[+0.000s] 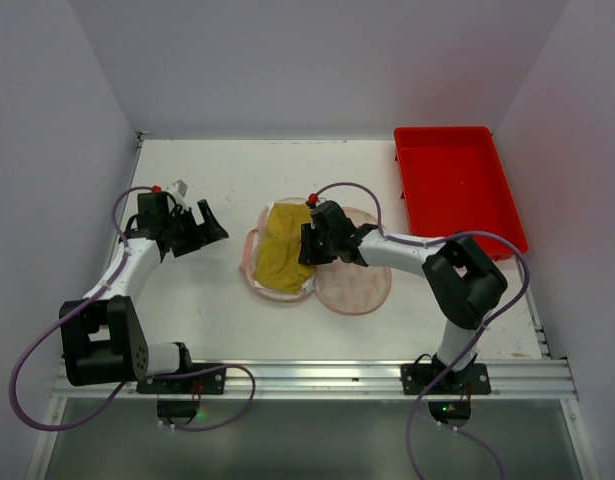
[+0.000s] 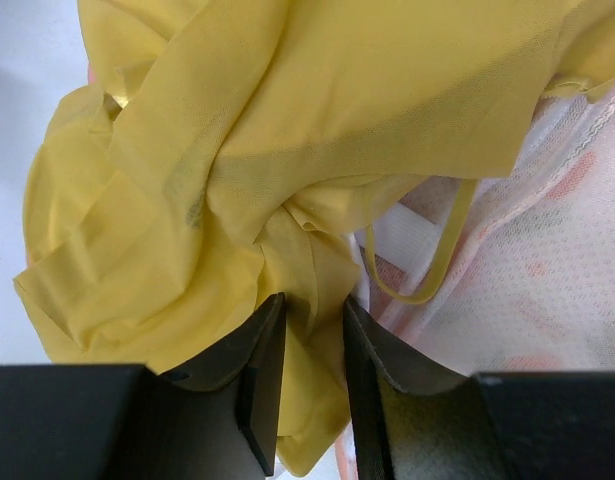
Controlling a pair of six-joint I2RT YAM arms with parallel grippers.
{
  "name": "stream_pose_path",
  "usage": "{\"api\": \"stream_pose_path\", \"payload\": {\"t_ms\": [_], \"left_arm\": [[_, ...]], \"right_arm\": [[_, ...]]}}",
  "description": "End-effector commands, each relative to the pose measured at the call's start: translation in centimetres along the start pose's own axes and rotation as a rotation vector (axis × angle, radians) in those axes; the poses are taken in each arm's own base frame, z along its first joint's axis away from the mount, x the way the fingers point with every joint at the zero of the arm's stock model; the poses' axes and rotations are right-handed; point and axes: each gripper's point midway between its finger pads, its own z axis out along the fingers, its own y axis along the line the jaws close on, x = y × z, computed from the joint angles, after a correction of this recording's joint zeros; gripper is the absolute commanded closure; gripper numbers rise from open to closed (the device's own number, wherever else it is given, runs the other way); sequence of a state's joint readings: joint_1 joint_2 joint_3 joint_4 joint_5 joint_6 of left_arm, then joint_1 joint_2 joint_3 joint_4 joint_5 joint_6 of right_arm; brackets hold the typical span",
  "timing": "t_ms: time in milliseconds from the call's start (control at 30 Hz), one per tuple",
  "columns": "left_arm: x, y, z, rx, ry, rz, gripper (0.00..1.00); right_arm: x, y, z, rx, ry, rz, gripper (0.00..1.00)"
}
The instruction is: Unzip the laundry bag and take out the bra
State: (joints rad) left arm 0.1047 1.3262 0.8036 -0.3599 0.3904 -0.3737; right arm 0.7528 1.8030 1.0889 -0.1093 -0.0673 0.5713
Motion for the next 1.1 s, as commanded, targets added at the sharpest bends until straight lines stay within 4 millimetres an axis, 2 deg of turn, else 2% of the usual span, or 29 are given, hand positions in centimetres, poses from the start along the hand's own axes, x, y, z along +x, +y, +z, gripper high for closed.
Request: {"api": "stream_pose_path", "payload": {"t_ms": [0,300,400,500,533,800,833,900,967,1067], "left_arm": [[-0.9,-0.3,0.0,0.03,-0.025,0.029,0.02],[-0.8,-0.4,0.0,0.033,-0.022,0.029,0.02],[-0.8,-0.4,0.0,0.033,-0.024,0.029,0.02],[-0.8,-0.4,0.0,0.033,-0.024,0.029,0.02],[-0.8,-0.4,0.0,0.033,-0.024,0.029,0.02],[-0.9,-0.5,-0.1,0.042,-0.024,0.028,0.02],[-0.9,-0.5,-0.1,0.043,-0.024,0.027,0.02],[-0.9,-0.5,-0.1,0.043,-0.024,0.027,0.02],[-0.8,-0.5,-0.1,0.043,-0.024,0.027,0.02],[-0.8,-0.5,-0.1,0.042,-0.025,0.026,0.02]], "right_arm": [[-2.5,1.1,-1.6,-0.008,-0.067,-0.04,0.68],[-2.2,2.7,-1.0,-0.09,-0.041,-0.053,0.76],[-2.1,3.0,-0.9,-0.103,-0.031,-0.059,0.84],[-2.5,3.2,-1.2,-0.104,-0.042,-0.063,0.99],[-2.5,3.2,-1.5,-0.108,-0.049,-0.065,1.0],[-6.6,6.7,-8.0,-0.199,-0.159,-0.141,1.0],[-7.8,7.4,-9.3,-0.215,-0.19,-0.159,1.0],[-8.4,7.7,-10.3,-0.211,-0.195,-0.171,1.0],[-9.8,8.4,-12.2,-0.225,-0.239,-0.182,1.0],[-12.4,8.2,-15.4,-0.235,-0.304,-0.166,1.0]]}}
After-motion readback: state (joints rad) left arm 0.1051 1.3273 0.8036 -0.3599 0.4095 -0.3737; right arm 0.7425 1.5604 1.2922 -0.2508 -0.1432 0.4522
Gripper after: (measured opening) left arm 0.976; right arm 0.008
